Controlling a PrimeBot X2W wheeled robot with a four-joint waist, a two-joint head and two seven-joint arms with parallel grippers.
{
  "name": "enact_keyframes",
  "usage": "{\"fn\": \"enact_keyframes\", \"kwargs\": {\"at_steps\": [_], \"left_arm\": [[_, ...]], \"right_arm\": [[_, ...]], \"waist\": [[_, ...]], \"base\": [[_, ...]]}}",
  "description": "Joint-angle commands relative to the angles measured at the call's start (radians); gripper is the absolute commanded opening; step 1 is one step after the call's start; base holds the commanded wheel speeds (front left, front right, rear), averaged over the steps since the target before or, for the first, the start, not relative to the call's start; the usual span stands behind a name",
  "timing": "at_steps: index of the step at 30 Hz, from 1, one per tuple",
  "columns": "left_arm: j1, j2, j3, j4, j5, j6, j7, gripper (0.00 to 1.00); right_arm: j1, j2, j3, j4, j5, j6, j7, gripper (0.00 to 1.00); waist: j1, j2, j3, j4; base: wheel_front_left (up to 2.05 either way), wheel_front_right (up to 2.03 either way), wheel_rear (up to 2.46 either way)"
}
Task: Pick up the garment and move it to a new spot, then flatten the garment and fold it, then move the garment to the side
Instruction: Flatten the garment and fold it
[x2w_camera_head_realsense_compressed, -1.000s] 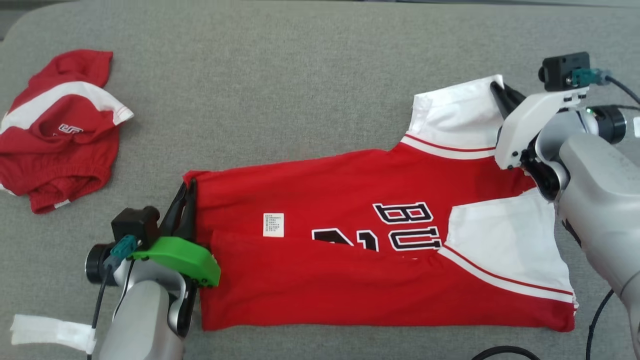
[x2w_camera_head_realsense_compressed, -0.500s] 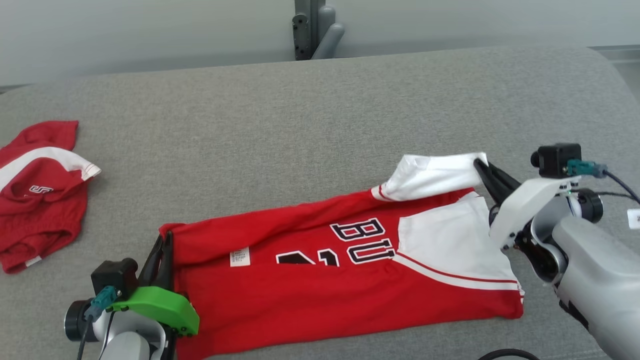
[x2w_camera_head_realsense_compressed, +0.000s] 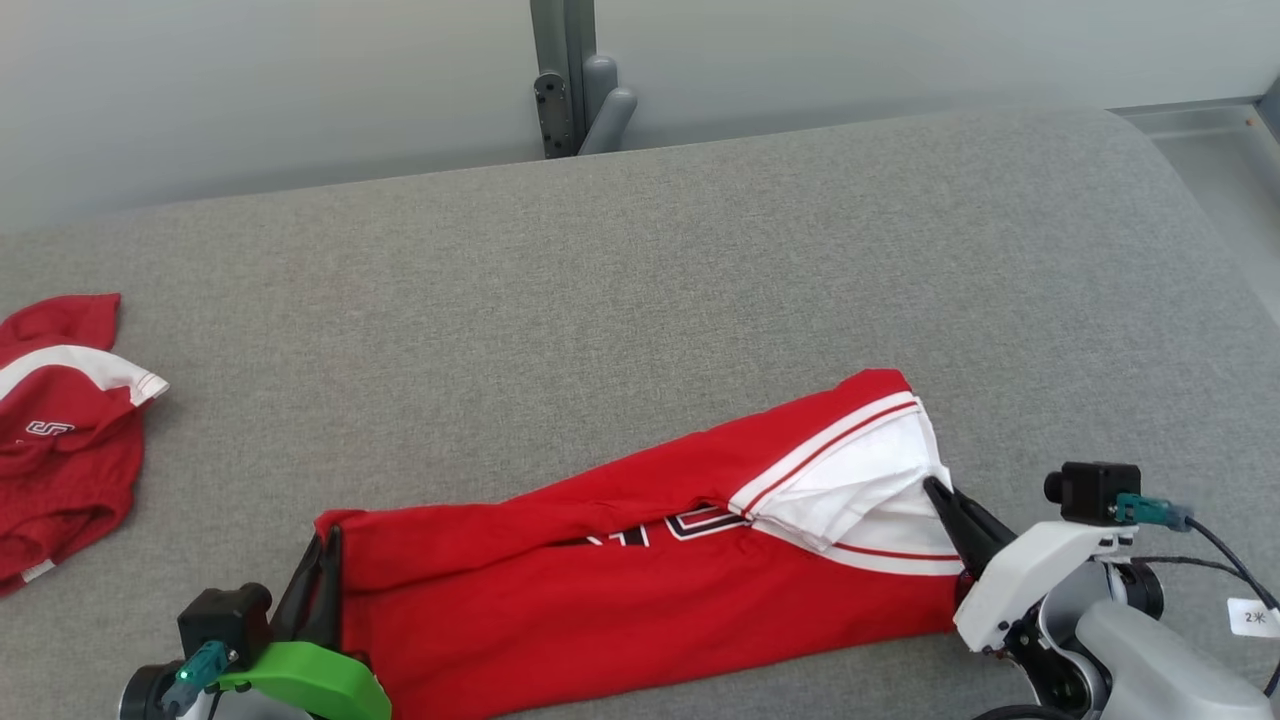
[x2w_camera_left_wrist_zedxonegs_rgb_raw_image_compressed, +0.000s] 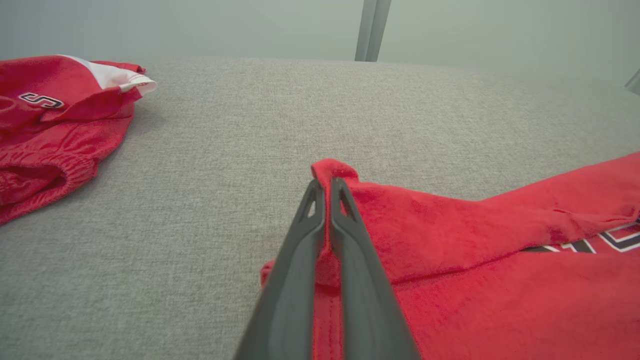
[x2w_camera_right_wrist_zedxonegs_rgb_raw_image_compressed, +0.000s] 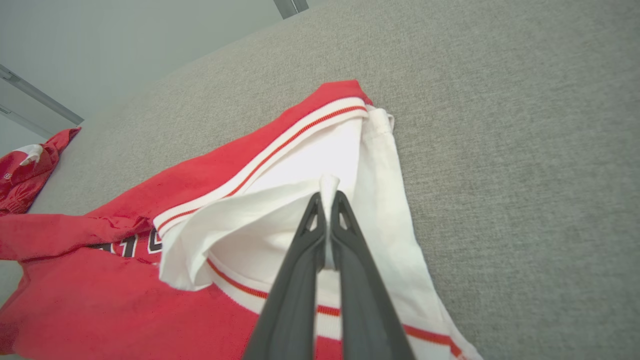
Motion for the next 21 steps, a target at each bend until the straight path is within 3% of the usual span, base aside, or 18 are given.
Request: {"fn": "enact_keyframes", "kwargs": {"at_steps": [1,19,21], "left_arm": [[0.02,0.002,0.0,-0.014,-0.006,-0.003,0.001,0.0],[0.116,-0.007,0.018,-0.167,0.016,-0.003,0.001,0.0],[0.133,-0.012,0.019,-0.176,0.021,-0.003,0.001,0.15]], "right_arm": [[0.022,0.004,-0.013,0.005,0.01,-0.002,-0.008,0.0],[0.133,0.02,-0.165,-0.008,-0.071,-0.002,-0.021,0.0],[0.144,0.027,-0.182,-0.006,-0.086,-0.002,-0.02,0.0]], "waist": [[0.0001,0.0002,-0.001,0.002],[0.0001,0.0002,-0.009,0.023],[0.0001,0.0002,-0.008,0.023]], "base": [[0.0,0.0,0.0],[0.0,0.0,0.0],[0.0,0.0,0.0]]}}
